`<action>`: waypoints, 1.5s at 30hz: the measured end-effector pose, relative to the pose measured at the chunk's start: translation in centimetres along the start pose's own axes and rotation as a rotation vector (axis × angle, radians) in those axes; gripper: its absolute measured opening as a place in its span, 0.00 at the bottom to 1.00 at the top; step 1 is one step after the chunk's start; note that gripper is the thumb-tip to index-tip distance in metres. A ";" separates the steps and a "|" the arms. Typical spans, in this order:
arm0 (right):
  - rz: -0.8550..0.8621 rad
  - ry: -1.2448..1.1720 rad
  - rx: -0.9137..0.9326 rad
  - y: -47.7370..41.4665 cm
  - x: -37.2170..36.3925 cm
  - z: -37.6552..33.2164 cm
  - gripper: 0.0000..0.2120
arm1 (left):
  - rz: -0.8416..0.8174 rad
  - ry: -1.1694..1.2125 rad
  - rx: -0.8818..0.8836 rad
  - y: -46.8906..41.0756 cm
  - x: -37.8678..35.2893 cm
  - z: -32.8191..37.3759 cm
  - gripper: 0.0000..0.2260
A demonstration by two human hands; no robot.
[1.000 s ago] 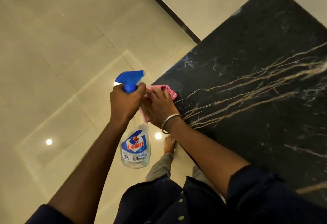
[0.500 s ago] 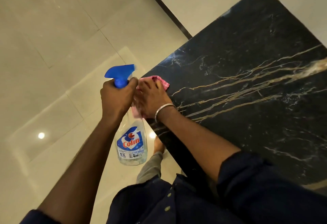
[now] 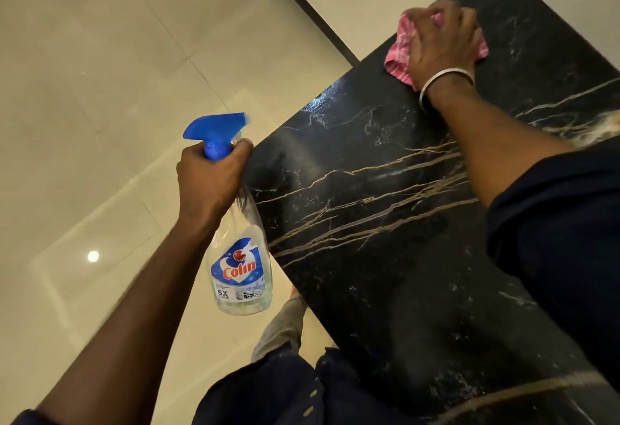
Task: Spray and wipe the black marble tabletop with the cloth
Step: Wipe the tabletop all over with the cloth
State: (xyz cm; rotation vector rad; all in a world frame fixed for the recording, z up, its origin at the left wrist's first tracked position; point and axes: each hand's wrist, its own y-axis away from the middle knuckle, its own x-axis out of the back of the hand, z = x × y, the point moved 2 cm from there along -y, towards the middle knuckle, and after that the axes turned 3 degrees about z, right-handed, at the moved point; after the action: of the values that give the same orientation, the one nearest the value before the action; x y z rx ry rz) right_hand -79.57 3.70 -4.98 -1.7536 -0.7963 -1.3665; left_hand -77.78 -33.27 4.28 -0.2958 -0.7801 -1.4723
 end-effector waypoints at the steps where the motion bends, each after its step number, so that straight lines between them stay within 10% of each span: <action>1: 0.016 0.008 -0.020 -0.7 0.0 0.9 0.18 | -0.001 -0.004 0.001 0.0 -0.1 0.0 0.15; 13: 0.001 0.017 -0.155 0.5 1.0 2.3 0.19 | -0.015 -0.009 -0.021 1.8 0.0 0.1 0.15; 28: -0.288 -0.157 0.435 27.4 4.0 -11.0 0.24 | -0.153 -0.063 -0.132 7.6 -1.3 2.0 0.15; 45: 0.027 0.119 -0.773 32.7 10.5 30.5 0.20 | -0.440 -0.165 -0.369 17.7 -13.4 9.5 0.07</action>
State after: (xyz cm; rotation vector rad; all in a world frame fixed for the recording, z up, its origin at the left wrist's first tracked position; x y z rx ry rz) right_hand -34.57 13.15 -5.16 -2.1972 -0.1628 -1.8933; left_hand -62.47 -14.91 7.59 -0.5556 -0.7300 -2.0321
